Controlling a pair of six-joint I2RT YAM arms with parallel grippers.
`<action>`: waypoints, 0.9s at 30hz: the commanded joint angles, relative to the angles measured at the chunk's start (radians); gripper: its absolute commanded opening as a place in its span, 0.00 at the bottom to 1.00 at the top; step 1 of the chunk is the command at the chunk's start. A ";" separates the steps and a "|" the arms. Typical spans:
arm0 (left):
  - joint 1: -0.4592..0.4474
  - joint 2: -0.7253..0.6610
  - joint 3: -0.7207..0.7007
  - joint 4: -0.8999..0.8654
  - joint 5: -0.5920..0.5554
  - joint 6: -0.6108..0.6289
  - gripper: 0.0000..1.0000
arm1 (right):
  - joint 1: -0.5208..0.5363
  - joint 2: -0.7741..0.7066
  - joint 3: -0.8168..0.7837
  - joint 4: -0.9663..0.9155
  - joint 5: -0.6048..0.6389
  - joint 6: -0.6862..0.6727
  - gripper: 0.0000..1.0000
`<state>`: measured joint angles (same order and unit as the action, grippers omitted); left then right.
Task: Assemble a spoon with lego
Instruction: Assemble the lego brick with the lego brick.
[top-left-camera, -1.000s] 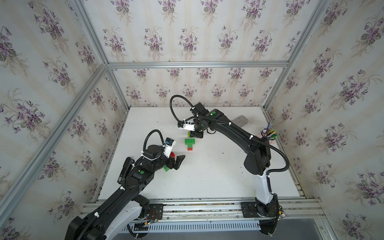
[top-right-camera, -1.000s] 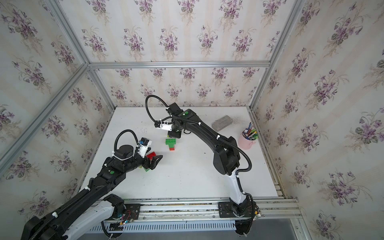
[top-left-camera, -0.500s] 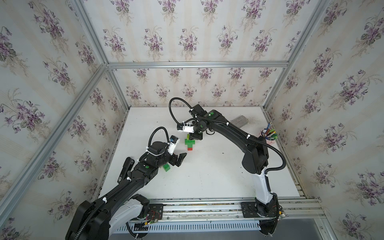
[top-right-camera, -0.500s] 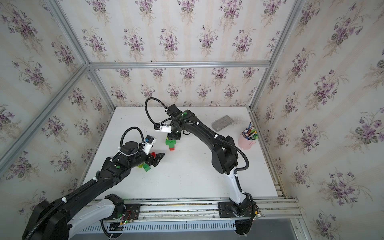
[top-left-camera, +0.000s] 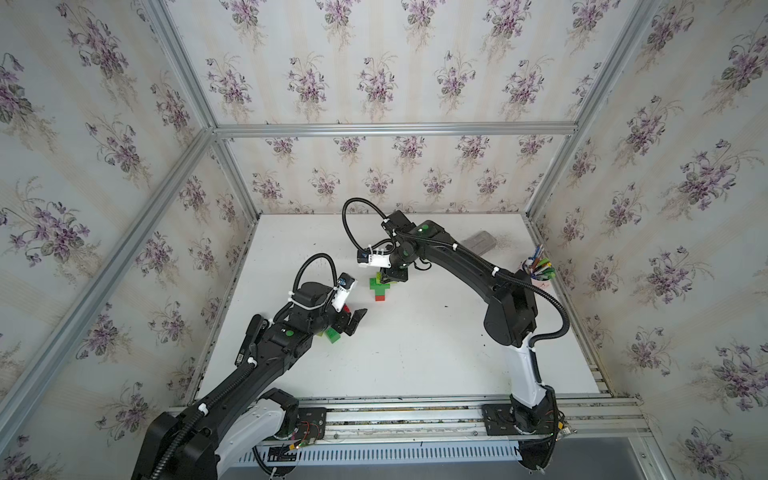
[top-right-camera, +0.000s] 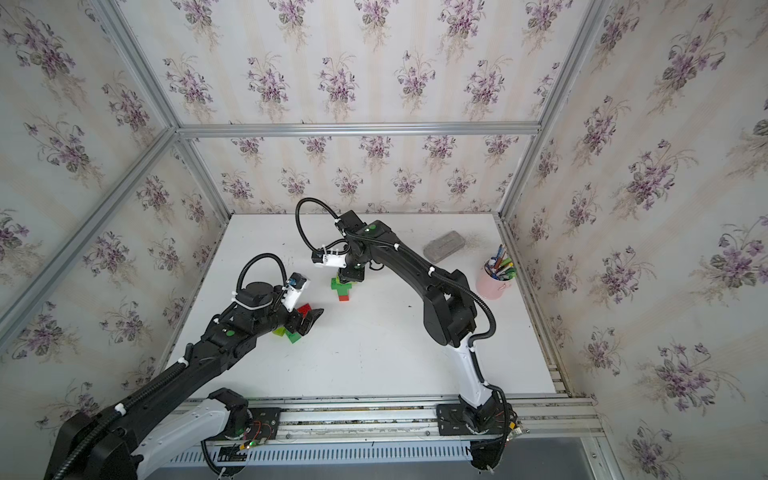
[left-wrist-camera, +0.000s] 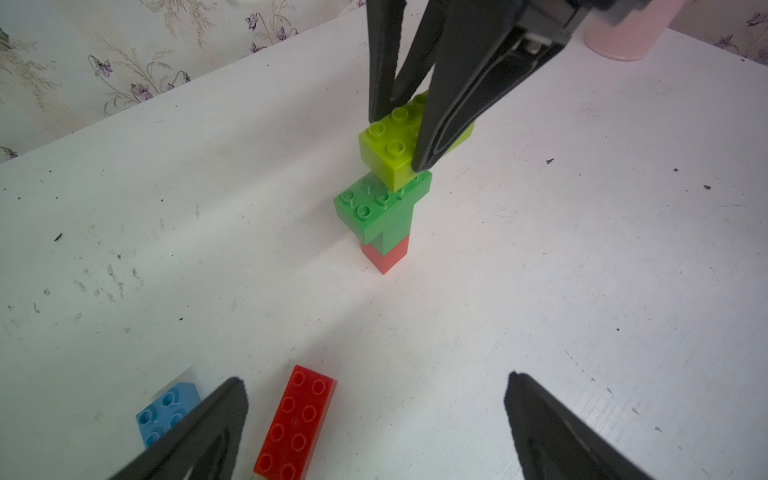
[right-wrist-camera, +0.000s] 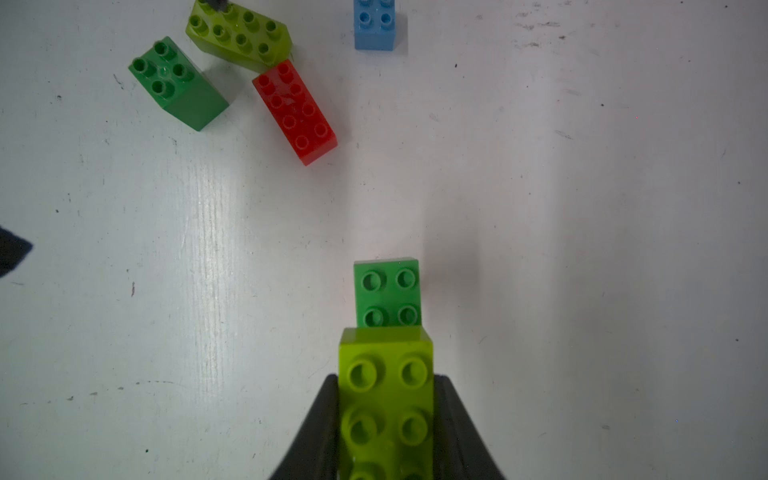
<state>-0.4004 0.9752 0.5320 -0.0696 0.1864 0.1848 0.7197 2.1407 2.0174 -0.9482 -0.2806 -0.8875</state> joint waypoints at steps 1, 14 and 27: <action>0.006 0.002 0.009 -0.004 0.014 0.015 0.99 | -0.003 0.005 0.000 -0.009 -0.032 -0.015 0.24; 0.013 0.000 0.006 -0.004 0.012 0.002 0.99 | -0.005 0.025 0.002 0.014 -0.045 -0.030 0.23; 0.014 0.003 0.005 -0.003 0.012 -0.010 0.99 | -0.005 0.039 -0.002 0.020 -0.046 -0.027 0.23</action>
<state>-0.3866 0.9771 0.5335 -0.0834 0.1898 0.1802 0.7143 2.1685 2.0132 -0.9184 -0.3038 -0.9020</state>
